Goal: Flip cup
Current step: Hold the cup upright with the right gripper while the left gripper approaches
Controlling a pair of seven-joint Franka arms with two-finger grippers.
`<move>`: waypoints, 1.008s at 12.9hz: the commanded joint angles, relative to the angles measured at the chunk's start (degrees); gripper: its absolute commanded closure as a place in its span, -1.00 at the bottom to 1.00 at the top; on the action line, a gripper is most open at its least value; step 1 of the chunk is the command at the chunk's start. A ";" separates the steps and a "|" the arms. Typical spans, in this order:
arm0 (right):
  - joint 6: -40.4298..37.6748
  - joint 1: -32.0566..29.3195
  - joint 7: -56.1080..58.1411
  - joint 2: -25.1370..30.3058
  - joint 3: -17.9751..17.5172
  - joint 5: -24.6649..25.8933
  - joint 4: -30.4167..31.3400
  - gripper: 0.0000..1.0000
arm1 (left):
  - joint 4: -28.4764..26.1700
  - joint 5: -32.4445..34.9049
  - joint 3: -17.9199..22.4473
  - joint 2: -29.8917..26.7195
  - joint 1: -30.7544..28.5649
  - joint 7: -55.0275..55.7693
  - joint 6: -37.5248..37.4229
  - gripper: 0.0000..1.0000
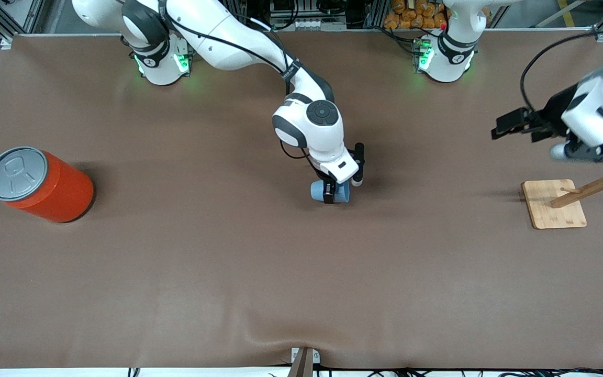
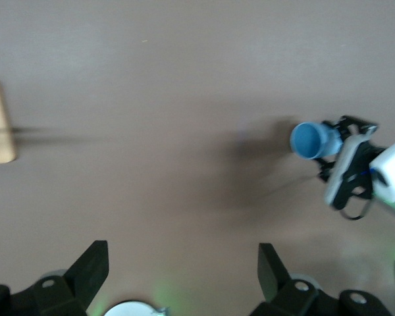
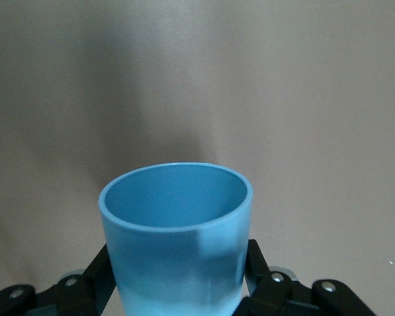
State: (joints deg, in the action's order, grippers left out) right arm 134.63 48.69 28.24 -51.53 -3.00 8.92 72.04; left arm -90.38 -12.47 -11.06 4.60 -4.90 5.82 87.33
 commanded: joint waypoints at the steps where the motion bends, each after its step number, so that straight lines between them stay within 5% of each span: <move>1: 0.02 1.32 0.67 -1.55 0.54 2.85 -2.34 0.87 | 0.30 -1.59 -1.06 3.29 1.55 -0.81 3.18 -1.00; 7: 0.11 2.38 0.50 -3.49 0.54 3.03 -2.34 0.74 | -4.71 -9.32 -1.59 7.69 2.09 -0.81 10.58 -1.00; 8: -0.07 2.47 0.58 -3.49 0.54 3.38 -2.25 0.28 | -4.89 -10.20 -1.59 8.22 1.83 -0.81 11.01 -1.00; 9: 0.02 2.47 0.50 -3.49 0.54 3.90 -2.17 -0.99 | -5.15 -10.38 -1.59 8.58 1.39 -0.89 11.71 -1.00; 13: -0.07 2.38 0.50 -3.31 0.54 3.99 -1.99 -1.00 | -6.99 -14.31 -1.59 10.60 0.60 -2.20 15.84 -1.00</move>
State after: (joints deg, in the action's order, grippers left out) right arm 134.59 50.68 28.32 -54.01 -2.90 11.57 71.59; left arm -95.61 -23.56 -12.43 15.17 -3.55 5.62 100.98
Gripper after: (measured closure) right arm 0.000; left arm 0.000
